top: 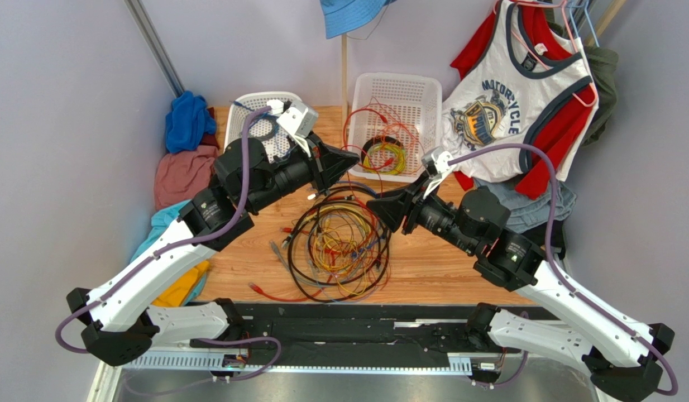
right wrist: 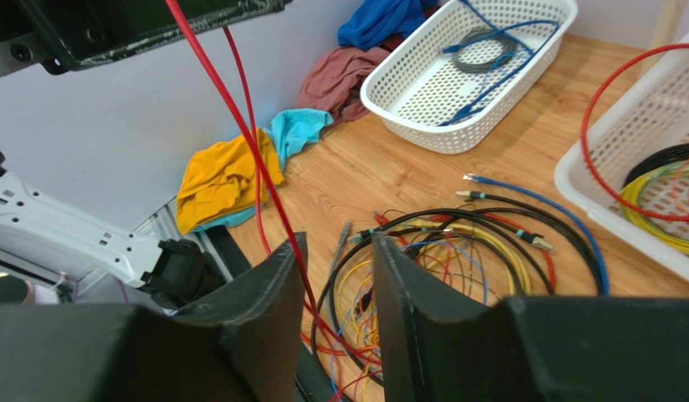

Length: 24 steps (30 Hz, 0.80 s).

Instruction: Untangle the cables

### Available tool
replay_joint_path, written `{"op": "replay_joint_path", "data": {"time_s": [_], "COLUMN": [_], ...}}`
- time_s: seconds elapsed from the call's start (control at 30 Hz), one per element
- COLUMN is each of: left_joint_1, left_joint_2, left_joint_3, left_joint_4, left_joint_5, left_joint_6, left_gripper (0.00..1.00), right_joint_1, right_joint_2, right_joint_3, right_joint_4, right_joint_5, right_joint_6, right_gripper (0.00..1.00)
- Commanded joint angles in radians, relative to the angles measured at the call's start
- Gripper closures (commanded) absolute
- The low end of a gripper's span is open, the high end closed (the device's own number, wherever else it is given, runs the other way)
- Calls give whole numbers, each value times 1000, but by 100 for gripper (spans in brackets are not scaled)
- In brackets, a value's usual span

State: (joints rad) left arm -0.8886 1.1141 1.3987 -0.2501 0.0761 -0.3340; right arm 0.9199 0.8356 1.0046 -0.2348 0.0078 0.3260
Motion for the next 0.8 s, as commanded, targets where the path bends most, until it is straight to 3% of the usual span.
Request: {"op": "replay_joint_path", "data": {"time_s": [0.0,0.17,0.6,0.77], "left_joint_1": [0,0,0,0], "left_joint_2": [-8,3,26,27], "left_joint_3": [36,57,131,132], "left_joint_4": [18,6,-57,-41], "left_joint_5": [-4,1,-21,19], "left_joint_6": [15,16,55,29], "left_gripper": [100,100,100,100], "right_joint_1": [2,4,4,2], "right_joint_2": [-27,-32,-98,-40], "right_joint_3": [-52,-90,-159,-146], "right_joint_4": [89,135,195,183], "right_joint_5": [-77,-138,-170,-164], "right_joint_6": [2,8,15,-7], "right_gripper": [56,48,47,46]}}
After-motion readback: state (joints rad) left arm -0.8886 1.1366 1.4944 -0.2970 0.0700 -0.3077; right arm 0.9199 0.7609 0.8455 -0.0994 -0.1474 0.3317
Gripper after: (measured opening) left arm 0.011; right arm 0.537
